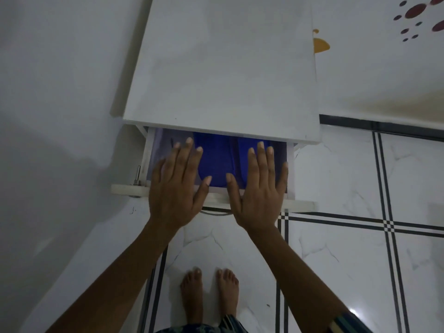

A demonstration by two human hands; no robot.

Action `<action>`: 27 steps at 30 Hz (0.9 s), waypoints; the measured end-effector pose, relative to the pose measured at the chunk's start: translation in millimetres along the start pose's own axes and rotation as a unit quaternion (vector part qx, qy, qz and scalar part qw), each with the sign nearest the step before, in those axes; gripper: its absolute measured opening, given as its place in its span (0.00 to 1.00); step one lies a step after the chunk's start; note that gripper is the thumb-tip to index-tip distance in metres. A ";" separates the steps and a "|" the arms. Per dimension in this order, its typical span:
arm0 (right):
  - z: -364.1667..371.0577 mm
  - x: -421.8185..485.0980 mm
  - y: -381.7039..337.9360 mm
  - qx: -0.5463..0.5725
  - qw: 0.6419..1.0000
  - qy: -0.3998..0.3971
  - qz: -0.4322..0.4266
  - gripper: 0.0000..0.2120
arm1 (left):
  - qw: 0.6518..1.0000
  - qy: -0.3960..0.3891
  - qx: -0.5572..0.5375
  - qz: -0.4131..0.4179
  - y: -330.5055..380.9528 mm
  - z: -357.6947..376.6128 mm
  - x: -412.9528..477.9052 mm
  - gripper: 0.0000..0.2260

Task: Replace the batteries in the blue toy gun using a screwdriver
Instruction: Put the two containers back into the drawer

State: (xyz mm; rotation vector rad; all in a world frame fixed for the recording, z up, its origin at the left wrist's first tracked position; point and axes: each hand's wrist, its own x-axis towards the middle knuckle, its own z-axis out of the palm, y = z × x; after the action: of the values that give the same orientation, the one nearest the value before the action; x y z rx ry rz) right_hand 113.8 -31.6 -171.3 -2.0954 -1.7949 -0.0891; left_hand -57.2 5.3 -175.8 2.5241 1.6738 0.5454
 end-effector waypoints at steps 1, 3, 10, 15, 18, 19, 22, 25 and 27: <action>1.5 4.3 1.6 -0.016 1.000 -0.002 -0.019 0.34 | 1.000 0.010 0.011 0.007 -0.7 0.7 6.2 0.28; 4.5 14.4 4.5 -0.046 0.997 0.000 -0.057 0.36 | 0.999 0.020 0.032 0.021 -3.2 2.4 18.3 0.29; 7.4 58.0 13.5 -0.089 0.981 -0.048 -0.166 0.48 | 0.992 -0.037 0.064 0.104 -20.3 3.2 58.0 0.34; 17.0 79.2 29.2 -0.102 0.964 -0.065 -0.237 0.44 | 0.982 -0.063 0.057 0.168 -36.4 0.9 79.2 0.37; 25.2 79.4 30.9 -0.081 0.968 -0.017 -0.235 0.39 | 0.986 -0.023 0.029 0.164 -40.0 6.6 82.8 0.32; 27.1 78.5 28.7 -0.065 0.971 0.000 -0.229 0.38 | 0.987 -0.010 0.005 0.160 -40.1 8.4 83.4 0.30; 34.2 79.1 21.9 -0.029 0.979 0.045 -0.197 0.34 | 0.988 0.044 -0.052 0.141 -38.0 12.8 87.5 0.26; 38.8 79.2 15.5 -0.017 0.982 0.076 -0.172 0.29 | 0.988 0.096 -0.047 0.115 -31.9 17.6 88.7 0.22; 41.1 79.8 12.8 -0.020 0.981 0.101 -0.166 0.26 | 0.986 0.125 -0.059 0.095 -26.7 20.6 89.6 0.19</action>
State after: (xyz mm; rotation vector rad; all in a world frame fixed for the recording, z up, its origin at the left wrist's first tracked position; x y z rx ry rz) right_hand 132.7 55.1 -189.4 -1.7210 -2.0091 -0.4135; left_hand -43.0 100.0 -178.7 2.6338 1.4236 0.9823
